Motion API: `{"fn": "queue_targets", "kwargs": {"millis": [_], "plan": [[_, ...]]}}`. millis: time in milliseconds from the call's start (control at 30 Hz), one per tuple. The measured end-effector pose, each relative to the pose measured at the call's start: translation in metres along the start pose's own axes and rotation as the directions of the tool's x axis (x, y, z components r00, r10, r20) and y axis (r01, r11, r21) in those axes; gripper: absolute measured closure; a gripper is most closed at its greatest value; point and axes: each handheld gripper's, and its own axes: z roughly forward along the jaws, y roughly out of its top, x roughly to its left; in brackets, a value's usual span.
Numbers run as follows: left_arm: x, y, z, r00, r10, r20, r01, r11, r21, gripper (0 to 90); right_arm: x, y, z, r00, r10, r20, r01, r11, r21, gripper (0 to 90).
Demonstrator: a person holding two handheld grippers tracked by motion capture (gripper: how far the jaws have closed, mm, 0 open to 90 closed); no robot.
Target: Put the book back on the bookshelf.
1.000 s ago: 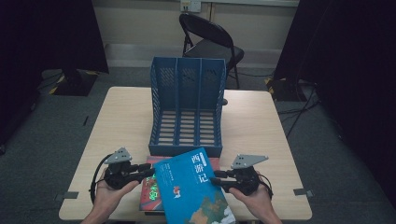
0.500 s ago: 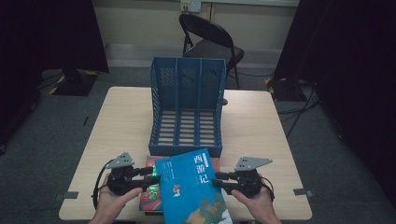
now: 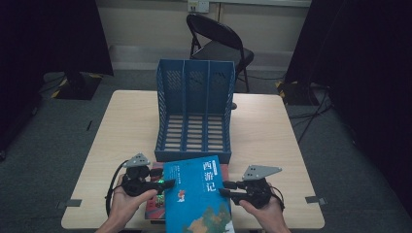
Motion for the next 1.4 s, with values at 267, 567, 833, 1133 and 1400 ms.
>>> {"fn": "queue_targets", "kwargs": {"millis": [267, 567, 833, 1133, 1400], "plan": [[0.007, 0.005, 0.008, 0.9993, -0.028, 0.025, 0.028, 0.9996, -0.001, 27.6, 0.006, -0.001, 0.001, 0.9997, -0.009, -0.024, 0.008, 1.0000, -0.005, 66.8], [0.002, -0.002, 0.001, 0.9980, 0.024, 0.058, -0.025, 0.9996, 0.009, 23.9, -0.001, 0.015, 0.017, 0.9968, 0.003, 0.080, -0.002, 1.0000, -0.006, 41.3], [-0.001, -0.002, 0.001, 0.9984, 0.022, 0.053, -0.024, 0.9991, 0.035, 21.0, -0.006, 0.030, 0.025, 0.9916, -0.020, 0.128, 0.015, 0.9993, 0.035, 52.7], [0.004, 0.000, 0.002, 0.9988, 0.016, 0.046, -0.016, 0.9997, 0.018, 21.9, -0.008, 0.025, 0.026, 0.9919, -0.026, 0.124, 0.026, 0.9997, -0.001, 54.5], [0.002, -0.003, -0.001, 0.9989, 0.037, 0.030, -0.037, 0.9993, 0.003, 24.8, -0.014, 0.029, 0.032, 0.9936, 0.001, 0.113, -0.002, 1.0000, 0.008, 36.9]]}}
